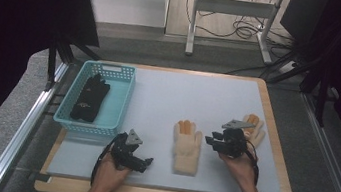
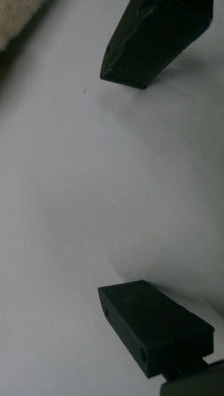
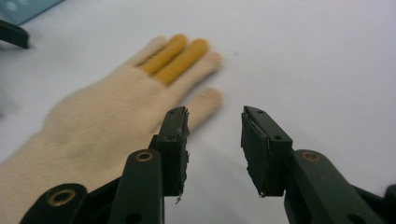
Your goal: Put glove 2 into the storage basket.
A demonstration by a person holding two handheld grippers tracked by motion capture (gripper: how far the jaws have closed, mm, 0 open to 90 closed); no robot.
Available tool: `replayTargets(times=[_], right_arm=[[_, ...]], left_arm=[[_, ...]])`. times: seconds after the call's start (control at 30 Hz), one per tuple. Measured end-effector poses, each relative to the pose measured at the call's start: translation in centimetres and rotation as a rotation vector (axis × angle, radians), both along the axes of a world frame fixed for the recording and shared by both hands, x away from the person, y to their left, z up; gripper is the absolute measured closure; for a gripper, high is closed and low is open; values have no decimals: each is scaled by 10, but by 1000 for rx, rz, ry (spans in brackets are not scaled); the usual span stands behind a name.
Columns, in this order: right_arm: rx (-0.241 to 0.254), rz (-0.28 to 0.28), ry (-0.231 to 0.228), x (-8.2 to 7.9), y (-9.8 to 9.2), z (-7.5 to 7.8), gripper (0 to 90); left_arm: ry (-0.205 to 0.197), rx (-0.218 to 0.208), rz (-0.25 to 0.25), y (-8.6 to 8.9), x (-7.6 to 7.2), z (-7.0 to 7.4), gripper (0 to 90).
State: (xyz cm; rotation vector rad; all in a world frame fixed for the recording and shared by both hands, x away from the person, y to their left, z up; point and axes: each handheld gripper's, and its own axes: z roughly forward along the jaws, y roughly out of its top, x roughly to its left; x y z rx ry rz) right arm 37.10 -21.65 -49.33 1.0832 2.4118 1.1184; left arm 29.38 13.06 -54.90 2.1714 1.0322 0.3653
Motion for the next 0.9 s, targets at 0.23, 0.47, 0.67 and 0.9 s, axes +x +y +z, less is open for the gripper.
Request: replayTargets(times=[0.23,0.47,0.67,0.9], right_arm=[[-15,-100,-31,11,-41,12,594],[-36,-237,-54,18,-89,18,548],[-40,-295,-30,21,-108,9,429],[-51,-290,-13,27,-102,-11,345]], left_arm=[[0,0,0,0,0,0,13],[0,0,0,0,0,0,13],[0,0,0,0,0,0,13],[-1,0,0,0,0,0,13]])
